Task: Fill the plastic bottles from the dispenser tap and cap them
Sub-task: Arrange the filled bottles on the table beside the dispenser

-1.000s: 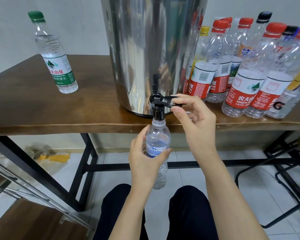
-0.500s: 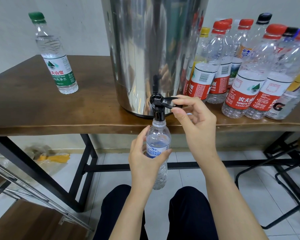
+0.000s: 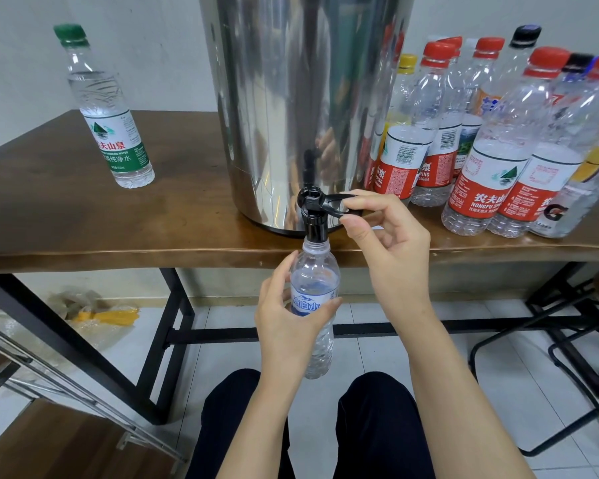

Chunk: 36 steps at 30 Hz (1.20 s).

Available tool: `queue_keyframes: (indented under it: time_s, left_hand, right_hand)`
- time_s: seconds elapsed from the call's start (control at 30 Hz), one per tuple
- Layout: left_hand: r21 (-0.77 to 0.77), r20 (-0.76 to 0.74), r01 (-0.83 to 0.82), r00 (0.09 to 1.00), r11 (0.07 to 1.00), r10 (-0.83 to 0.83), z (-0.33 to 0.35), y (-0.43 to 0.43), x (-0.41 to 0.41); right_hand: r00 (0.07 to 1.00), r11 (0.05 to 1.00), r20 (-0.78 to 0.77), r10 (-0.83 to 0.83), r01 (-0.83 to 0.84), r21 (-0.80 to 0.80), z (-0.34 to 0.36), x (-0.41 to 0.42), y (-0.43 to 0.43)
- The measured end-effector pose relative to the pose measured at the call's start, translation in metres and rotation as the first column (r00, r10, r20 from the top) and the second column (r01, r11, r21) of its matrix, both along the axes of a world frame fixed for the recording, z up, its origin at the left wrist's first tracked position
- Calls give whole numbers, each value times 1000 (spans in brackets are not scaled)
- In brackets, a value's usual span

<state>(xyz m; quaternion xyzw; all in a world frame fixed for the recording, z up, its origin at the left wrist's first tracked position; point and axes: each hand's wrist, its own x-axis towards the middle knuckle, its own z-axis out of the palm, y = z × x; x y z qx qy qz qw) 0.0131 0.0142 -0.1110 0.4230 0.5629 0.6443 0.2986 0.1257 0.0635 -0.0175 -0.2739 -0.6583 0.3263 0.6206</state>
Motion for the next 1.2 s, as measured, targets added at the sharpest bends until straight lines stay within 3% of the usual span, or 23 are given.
queue_keyframes:
  time_s: [1.2]
  left_hand:
    - [-3,0,10,1000,1000,-10,4,-2,0]
  right_hand:
    - [1000,1000,-5,-17,17,19,-3,-1,3]
